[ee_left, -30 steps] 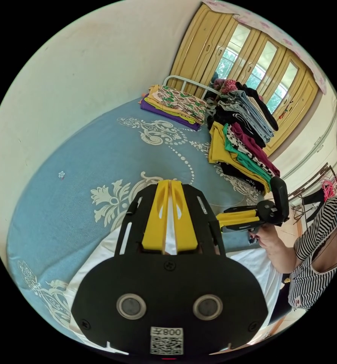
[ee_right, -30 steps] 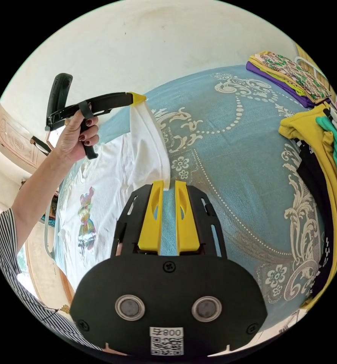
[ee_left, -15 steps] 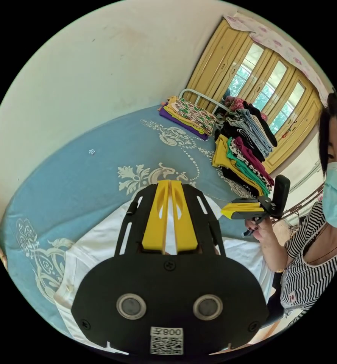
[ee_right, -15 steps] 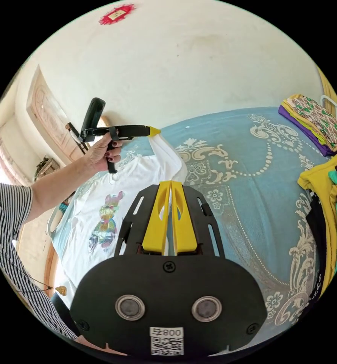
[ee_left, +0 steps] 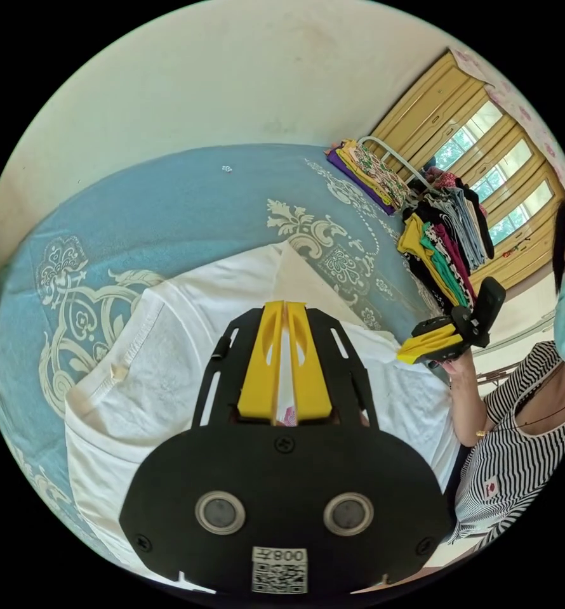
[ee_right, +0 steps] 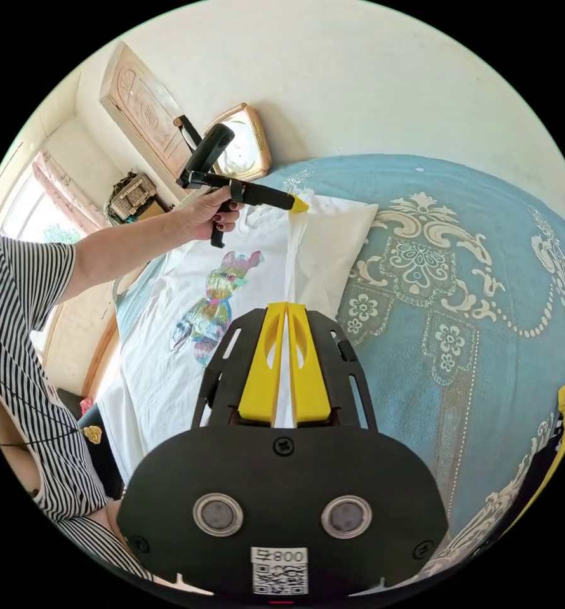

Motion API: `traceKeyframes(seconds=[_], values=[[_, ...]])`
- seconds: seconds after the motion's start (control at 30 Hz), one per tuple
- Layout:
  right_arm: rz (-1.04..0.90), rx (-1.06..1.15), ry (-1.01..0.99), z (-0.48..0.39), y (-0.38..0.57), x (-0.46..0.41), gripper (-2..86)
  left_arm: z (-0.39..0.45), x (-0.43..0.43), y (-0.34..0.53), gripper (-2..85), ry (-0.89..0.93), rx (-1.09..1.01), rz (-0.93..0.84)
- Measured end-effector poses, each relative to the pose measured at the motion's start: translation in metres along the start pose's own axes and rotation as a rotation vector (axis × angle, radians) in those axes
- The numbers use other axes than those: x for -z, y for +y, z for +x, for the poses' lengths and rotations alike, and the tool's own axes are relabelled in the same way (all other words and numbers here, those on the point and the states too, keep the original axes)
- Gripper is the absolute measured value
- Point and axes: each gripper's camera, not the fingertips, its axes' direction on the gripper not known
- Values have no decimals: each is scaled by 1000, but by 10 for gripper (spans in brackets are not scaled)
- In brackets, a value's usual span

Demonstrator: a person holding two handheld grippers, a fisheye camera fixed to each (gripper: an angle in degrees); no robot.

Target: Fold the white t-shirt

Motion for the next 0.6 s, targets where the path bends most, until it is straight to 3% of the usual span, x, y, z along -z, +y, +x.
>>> traceKeyframes(seconds=[0.3,0.47,0.6], values=[[-168,56,-69,3,-12,-32,2,-6,22,1,26,-15,64,13],[-172,81,-203,6,-19,-39,2,18,27,-10,29,55,33,51],[-76,47,-151,15,-20,-17,1,40,15,-26,31,28,-11,29]])
